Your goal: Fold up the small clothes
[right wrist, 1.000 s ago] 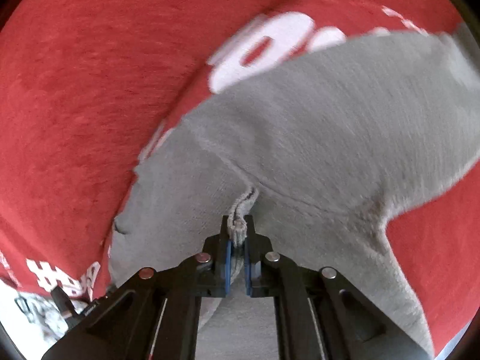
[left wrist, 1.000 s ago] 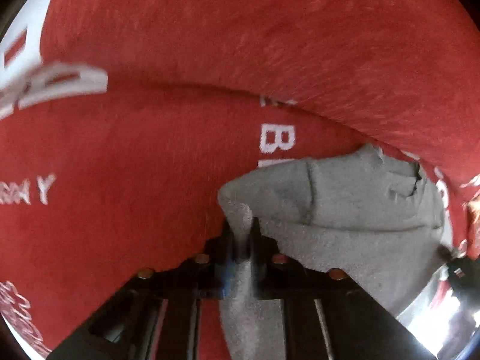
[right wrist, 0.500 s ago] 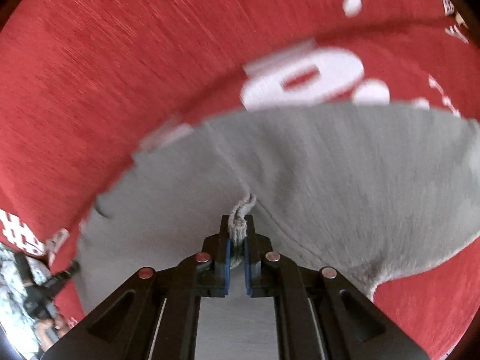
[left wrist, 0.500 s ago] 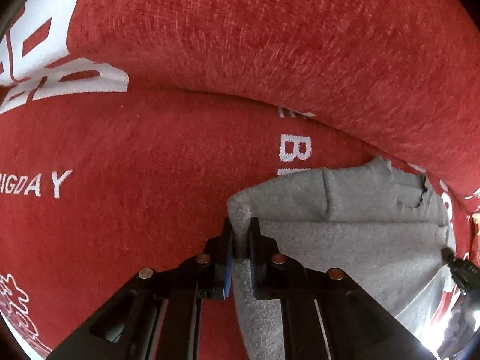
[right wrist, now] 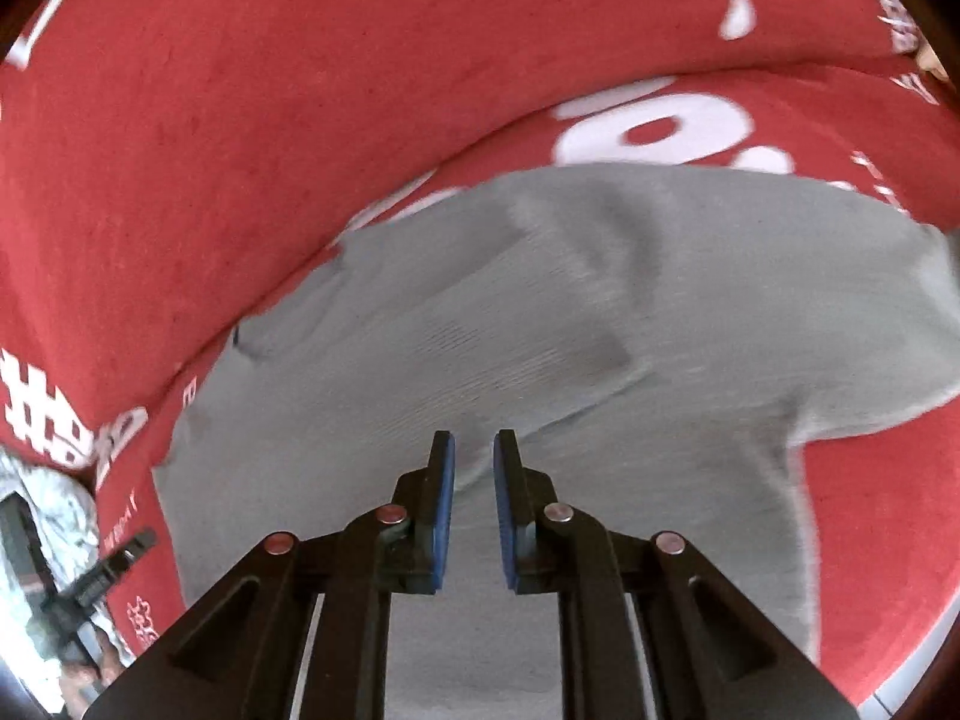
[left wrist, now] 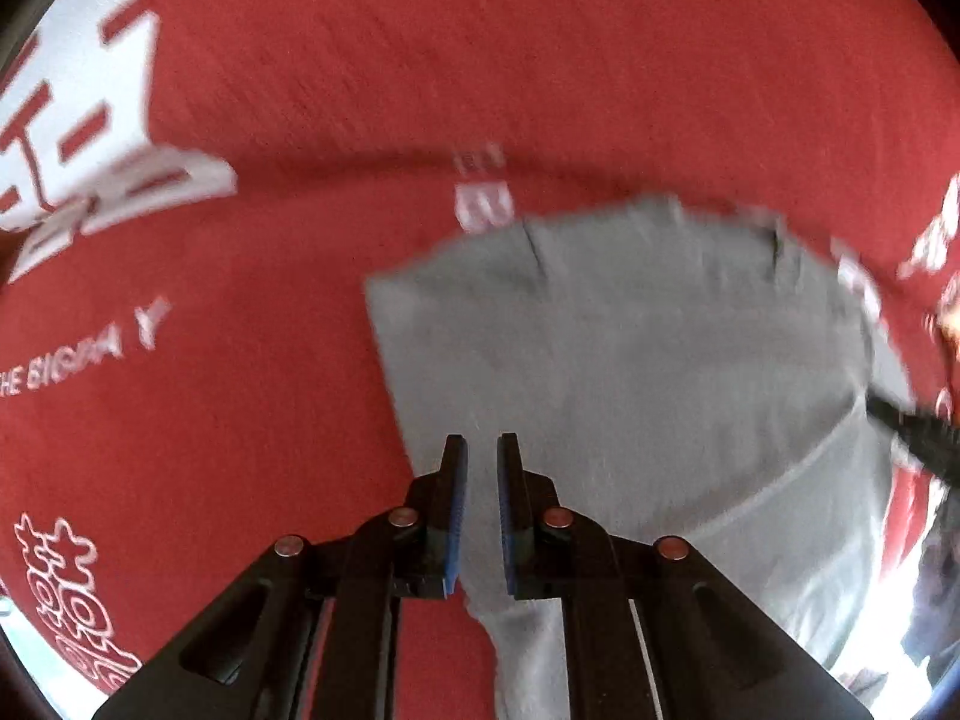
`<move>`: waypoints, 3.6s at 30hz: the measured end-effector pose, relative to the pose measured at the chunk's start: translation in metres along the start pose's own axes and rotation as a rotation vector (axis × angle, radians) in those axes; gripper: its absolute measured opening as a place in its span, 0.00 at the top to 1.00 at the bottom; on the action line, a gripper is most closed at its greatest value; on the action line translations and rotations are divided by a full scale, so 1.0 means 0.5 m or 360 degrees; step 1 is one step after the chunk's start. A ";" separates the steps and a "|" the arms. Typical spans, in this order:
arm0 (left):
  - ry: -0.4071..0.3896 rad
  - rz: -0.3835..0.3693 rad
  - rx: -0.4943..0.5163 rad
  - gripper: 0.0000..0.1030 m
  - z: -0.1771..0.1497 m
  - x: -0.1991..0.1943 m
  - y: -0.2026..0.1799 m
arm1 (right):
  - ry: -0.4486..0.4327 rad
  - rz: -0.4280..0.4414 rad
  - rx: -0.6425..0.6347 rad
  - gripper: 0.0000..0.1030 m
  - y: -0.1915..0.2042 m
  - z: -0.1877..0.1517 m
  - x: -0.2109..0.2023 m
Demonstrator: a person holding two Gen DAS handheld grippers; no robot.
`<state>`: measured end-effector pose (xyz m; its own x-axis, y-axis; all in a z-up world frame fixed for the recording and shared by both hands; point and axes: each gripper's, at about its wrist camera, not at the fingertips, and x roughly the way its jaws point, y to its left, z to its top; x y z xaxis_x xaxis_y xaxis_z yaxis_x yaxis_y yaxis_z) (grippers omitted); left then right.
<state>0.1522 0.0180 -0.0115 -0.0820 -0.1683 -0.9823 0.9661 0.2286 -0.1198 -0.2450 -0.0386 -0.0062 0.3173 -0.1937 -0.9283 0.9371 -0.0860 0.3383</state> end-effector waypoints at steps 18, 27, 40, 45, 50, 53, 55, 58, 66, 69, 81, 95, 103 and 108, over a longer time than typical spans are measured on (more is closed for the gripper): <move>0.0105 0.0120 0.0160 0.89 -0.073 -0.031 -0.032 | 0.0152 -0.0023 0.0306 0.62 -0.086 -0.118 -0.074; 0.0186 -0.0037 0.0232 0.89 -0.092 -0.059 -0.105 | 0.0139 0.0008 0.0388 0.45 -0.072 -0.199 -0.142; 0.0157 0.0074 0.0323 0.01 -0.099 -0.041 -0.240 | 0.0223 0.0173 0.0468 0.25 -0.153 -0.219 -0.122; 0.0166 0.0116 0.0270 0.01 -0.086 -0.014 -0.332 | 0.0213 0.0206 0.0516 0.24 -0.258 -0.178 -0.144; 0.0194 0.0114 0.0255 0.01 -0.063 0.020 -0.423 | 0.0089 0.0228 0.0661 0.24 -0.412 -0.124 -0.184; 0.0223 0.0086 0.0276 0.01 -0.056 0.042 -0.489 | -0.0063 0.0226 0.0869 0.24 -0.545 -0.095 -0.212; 0.0215 0.0052 0.0292 0.01 -0.055 0.050 -0.538 | -0.0155 0.0215 0.1028 0.24 -0.626 -0.083 -0.225; 0.0205 0.0023 0.0331 0.01 -0.056 0.060 -0.596 | -0.0251 0.0293 0.1265 0.24 -0.731 -0.063 -0.224; 0.0219 0.0002 0.0329 0.01 -0.048 0.091 -0.690 | -0.0331 0.0628 0.1568 0.64 -0.839 -0.005 -0.173; 0.0213 0.0012 0.0320 0.01 -0.043 0.091 -0.697 | -0.0365 0.0856 0.1671 0.93 -0.844 0.007 -0.166; 0.0070 0.0054 0.0093 0.01 -0.032 0.027 -0.587 | -0.0235 0.1203 0.0786 0.93 -0.538 0.187 -0.220; -0.0076 0.0177 -0.0237 0.01 -0.038 -0.001 -0.327 | 0.0300 0.0955 -0.0015 0.93 -0.070 0.160 -0.003; -0.0150 0.0104 -0.0389 0.01 -0.022 0.009 -0.221 | 0.0312 0.0683 -0.0472 0.89 0.043 0.102 0.037; -0.0130 0.0046 -0.0463 0.01 -0.024 0.014 -0.162 | 0.0395 0.0518 -0.0658 0.61 0.118 0.046 0.064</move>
<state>0.0703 0.0098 -0.0103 -0.0241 -0.2319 -0.9725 0.8562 0.4974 -0.1398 -0.1827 -0.0726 -0.0125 0.5766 0.0930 -0.8117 0.7485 0.3382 0.5704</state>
